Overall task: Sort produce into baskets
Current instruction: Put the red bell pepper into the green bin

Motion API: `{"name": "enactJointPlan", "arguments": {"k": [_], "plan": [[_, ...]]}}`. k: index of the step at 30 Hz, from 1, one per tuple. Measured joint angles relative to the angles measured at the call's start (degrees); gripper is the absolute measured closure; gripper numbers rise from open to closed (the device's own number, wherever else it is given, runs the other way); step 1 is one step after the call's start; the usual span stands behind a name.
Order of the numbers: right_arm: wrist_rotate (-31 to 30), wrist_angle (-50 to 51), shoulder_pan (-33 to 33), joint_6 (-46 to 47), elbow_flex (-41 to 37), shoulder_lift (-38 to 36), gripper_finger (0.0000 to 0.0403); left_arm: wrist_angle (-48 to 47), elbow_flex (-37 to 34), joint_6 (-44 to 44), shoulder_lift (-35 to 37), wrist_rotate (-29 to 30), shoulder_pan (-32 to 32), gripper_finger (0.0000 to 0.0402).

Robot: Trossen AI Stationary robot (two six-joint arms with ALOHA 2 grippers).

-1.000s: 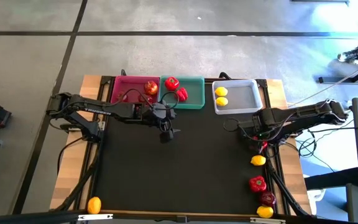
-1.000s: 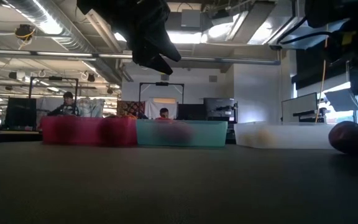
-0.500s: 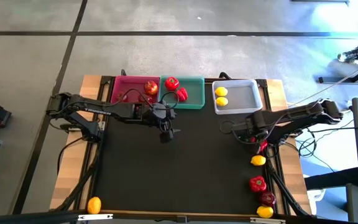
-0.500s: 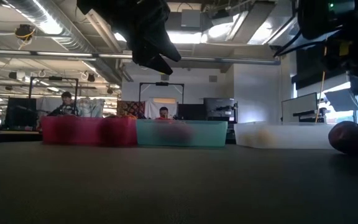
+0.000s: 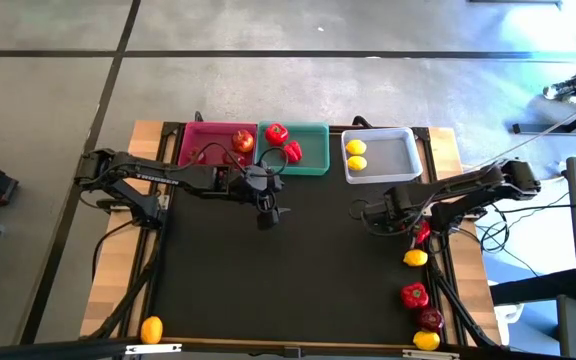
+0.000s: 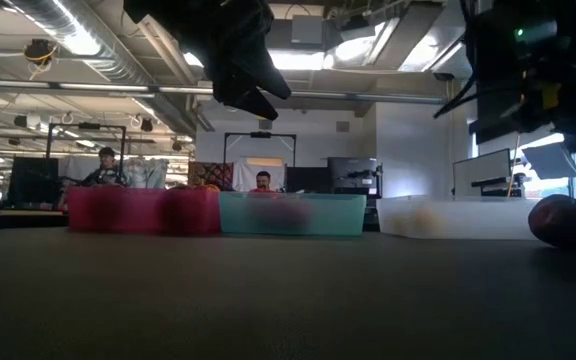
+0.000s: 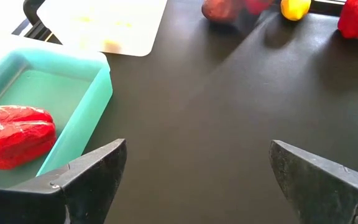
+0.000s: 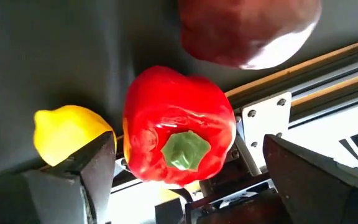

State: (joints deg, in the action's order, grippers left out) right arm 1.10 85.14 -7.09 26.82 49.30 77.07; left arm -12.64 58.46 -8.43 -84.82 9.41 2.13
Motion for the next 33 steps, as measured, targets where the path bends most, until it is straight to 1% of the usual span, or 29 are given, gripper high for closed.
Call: {"name": "enactJointPlan", "arguments": {"k": [10, 16, 18, 21, 28, 30, 33], "plan": [[0.0, 0.0, 0.0, -1.9, -0.11, 9.71, 0.0063, -0.02, 0.0, -0.04, 0.0, 0.0, -0.02, 0.0011], [2.56, -1.29, 0.0, -3.65, -3.54, 13.06, 0.0063, -0.02, 0.0, 0.0, 0.0, 0.0, 0.0, 0.0011], [1.39, -1.97, 0.0, -4.41, -3.56, 13.87, 0.0068, -0.02, 0.0, -0.04, 0.0, 0.0, 0.0, 0.0011], [0.96, -2.57, 0.0, -4.54, -3.63, 14.39, 0.009, 0.02, 0.02, -0.01, 0.0, 0.0, 0.0, 0.0011], [0.84, -1.78, 0.0, -4.77, -3.54, 14.33, 0.0174, 0.02, 0.02, -0.04, 0.0, 0.0, 0.0, 0.0011], [0.85, -0.71, -0.04, -4.74, -3.19, 14.33, 0.0188, 0.0, 0.02, -0.06, 0.0, 0.0, 0.0, 0.0011], [0.6, 1.54, -0.07, -4.7, -1.54, 13.78, 0.0192, 0.0, 0.02, -0.06, 0.0, 0.0, 0.0, 0.0011]]}}
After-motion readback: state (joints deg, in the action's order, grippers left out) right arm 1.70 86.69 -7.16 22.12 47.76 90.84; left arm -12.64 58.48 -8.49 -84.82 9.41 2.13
